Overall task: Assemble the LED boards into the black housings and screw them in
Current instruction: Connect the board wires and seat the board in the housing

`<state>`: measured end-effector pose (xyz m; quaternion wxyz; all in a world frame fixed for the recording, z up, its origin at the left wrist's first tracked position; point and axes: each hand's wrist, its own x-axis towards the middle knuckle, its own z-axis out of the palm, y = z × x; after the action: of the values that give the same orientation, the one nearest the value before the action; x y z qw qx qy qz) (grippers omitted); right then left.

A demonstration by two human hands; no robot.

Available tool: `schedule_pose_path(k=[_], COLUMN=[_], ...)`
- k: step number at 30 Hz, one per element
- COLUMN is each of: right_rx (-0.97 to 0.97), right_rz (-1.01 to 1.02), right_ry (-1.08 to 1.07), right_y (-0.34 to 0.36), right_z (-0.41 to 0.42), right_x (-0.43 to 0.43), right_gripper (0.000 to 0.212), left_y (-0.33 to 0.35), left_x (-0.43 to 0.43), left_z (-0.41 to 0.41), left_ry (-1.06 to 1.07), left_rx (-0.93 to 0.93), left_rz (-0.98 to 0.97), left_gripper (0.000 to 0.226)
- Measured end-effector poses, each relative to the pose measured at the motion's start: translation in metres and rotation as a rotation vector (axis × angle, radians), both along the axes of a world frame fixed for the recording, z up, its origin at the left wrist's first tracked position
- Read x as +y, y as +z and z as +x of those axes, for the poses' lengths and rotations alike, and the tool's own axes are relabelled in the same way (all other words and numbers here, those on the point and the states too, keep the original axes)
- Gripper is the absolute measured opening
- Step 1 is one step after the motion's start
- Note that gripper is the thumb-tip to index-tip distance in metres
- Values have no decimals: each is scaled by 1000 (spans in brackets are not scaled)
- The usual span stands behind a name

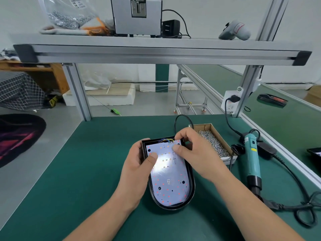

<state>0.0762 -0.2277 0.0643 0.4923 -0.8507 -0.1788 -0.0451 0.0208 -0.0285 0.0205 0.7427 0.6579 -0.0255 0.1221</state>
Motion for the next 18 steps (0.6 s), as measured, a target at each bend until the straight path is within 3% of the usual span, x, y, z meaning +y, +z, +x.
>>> schedule_pose_path(k=[4, 6, 9, 12, 14, 18], right_rx=[89, 86, 185, 326, 391, 288], right_rz=[77, 70, 330, 506, 400, -73], right_ry=[-54, -21, 61, 123, 170, 255], right_y=[-3, -1, 4, 2, -4, -5], right_z=[-1, -1, -2, -2, -7, -20], right_x=[4, 1, -3, -4, -1, 5], right_gripper=[44, 43, 28, 33, 36, 63], left_y=[2, 3, 0, 1, 3, 3], left_x=[1, 2, 3, 2, 0, -1], left_z=[0, 1, 1, 0, -2, -3], left_ry=[0, -4, -23, -82, -127, -175], left_rx=[-15, -10, 22, 58, 79, 88], left_rz=[-10, -29, -95, -175, -214, -222], left_gripper=[35, 35, 35, 31, 31, 32])
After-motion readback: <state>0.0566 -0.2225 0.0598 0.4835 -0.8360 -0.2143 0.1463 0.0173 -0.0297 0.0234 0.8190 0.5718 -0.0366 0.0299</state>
